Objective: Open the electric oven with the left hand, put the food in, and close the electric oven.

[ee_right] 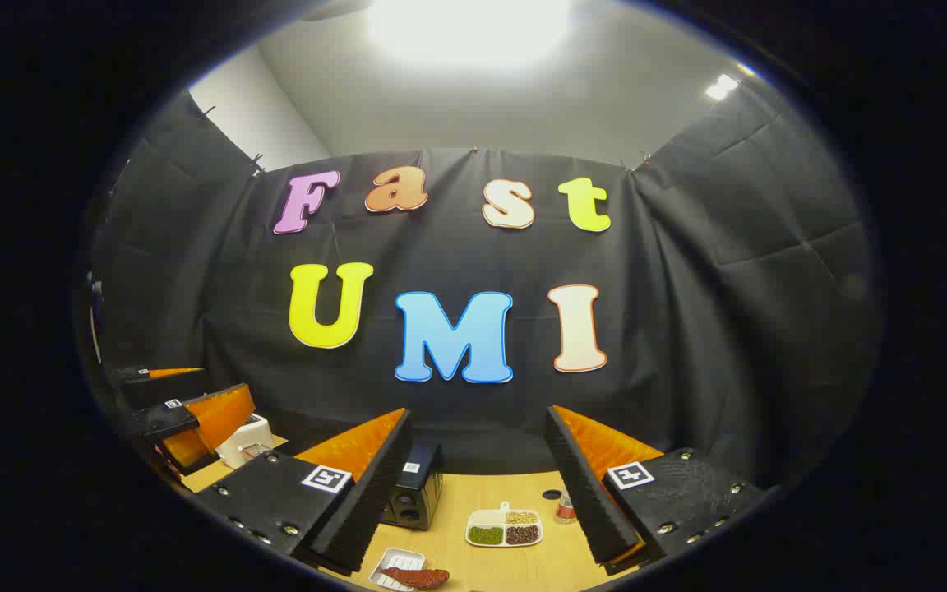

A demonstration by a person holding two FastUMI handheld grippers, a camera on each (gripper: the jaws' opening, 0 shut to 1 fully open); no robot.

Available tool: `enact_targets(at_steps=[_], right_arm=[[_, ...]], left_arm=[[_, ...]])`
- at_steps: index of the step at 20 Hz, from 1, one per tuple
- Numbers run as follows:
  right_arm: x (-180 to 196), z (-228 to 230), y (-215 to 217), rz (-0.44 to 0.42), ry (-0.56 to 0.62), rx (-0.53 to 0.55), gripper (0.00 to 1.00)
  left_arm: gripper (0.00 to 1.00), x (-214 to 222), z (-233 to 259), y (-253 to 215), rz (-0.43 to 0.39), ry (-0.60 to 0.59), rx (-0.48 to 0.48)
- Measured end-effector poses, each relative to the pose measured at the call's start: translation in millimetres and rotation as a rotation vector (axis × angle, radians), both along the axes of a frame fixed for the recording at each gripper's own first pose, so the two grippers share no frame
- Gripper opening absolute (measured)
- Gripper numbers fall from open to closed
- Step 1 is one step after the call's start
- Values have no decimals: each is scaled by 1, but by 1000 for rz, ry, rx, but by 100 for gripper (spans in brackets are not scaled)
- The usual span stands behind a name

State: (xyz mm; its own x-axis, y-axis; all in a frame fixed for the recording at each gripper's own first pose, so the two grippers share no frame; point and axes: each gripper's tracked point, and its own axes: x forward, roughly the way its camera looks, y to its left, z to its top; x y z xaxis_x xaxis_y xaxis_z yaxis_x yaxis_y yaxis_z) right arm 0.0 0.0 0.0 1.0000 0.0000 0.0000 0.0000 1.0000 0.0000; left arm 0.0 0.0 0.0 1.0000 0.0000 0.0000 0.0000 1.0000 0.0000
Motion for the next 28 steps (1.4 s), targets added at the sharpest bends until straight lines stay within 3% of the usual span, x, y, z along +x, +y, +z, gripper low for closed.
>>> enact_targets(at_steps=[15, 16, 18, 20, 28], right_arm=[[5, -6, 1, 13, 26, -17, 97], [6, -10, -1, 9, 32, -17, 97], [7, -15, -8, -3, 47, -15, 97], [12, -17, -13, -15, 57, 3, 97], [31, -38, -43, -85, 117, 43, 97]], left_arm=[[100, 22, -27, -9, -16, 38, -12], [95, 25, -29, -8, -15, 44, -7], [95, 31, -37, -4, -13, 59, -5], [100, 38, -49, -3, -16, 87, -16], [100, 89, -129, 24, -21, 228, -36]])
